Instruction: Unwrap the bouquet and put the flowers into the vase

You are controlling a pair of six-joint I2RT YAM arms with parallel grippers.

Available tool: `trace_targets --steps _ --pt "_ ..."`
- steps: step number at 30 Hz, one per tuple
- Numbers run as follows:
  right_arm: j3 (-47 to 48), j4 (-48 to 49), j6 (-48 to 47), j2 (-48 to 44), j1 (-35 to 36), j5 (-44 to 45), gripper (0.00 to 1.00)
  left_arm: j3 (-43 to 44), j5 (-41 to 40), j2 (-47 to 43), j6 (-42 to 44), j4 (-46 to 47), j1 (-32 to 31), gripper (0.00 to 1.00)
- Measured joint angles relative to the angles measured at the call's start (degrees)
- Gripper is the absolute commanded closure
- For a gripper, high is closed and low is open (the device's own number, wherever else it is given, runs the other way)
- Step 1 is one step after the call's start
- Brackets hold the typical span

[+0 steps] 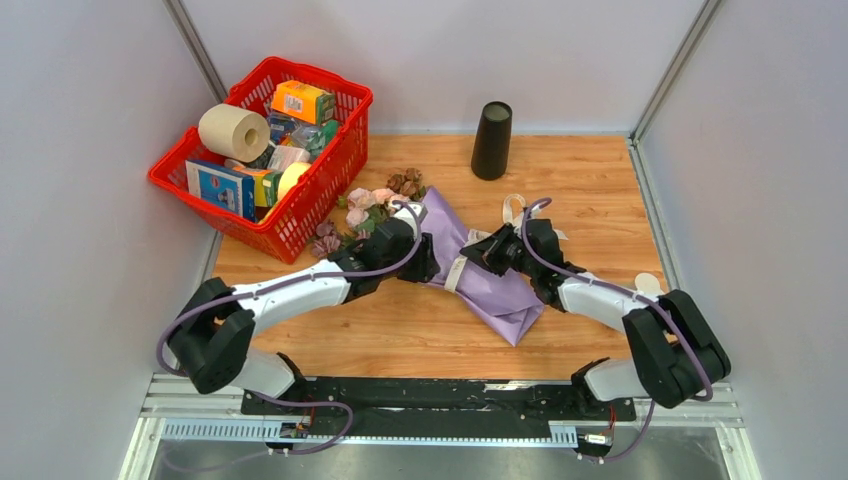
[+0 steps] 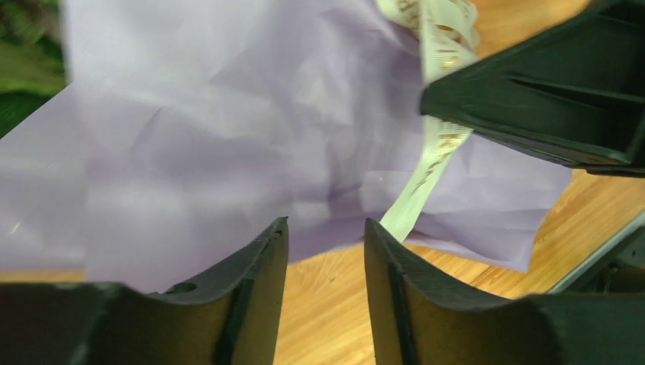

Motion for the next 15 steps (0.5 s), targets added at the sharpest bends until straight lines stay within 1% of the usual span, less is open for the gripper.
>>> trace_targets --steps 4,8,12,14,15 --pt "-1.60 1.92 -0.68 -2.43 0.17 0.44 1.00 -0.61 -5.46 -4.87 -5.90 -5.38 0.00 0.46" --pt "-3.69 3.78 -1.18 -4.50 0.92 0.85 1.00 -4.50 -8.92 -9.18 -13.75 -5.86 0.00 0.37" --pt "-4.61 5.03 -1.53 -4.70 1.75 0.85 1.00 -9.29 -11.23 -10.16 -21.51 -5.84 0.07 0.34" --pt "-4.63 5.49 -1.86 -4.76 2.27 0.90 1.00 -10.21 -11.45 -10.16 -24.61 -5.97 0.07 0.32" --pt "-4.63 5.66 -1.99 -4.85 2.60 0.92 1.00 -10.38 -11.45 -10.16 -26.18 -5.77 0.07 0.30"
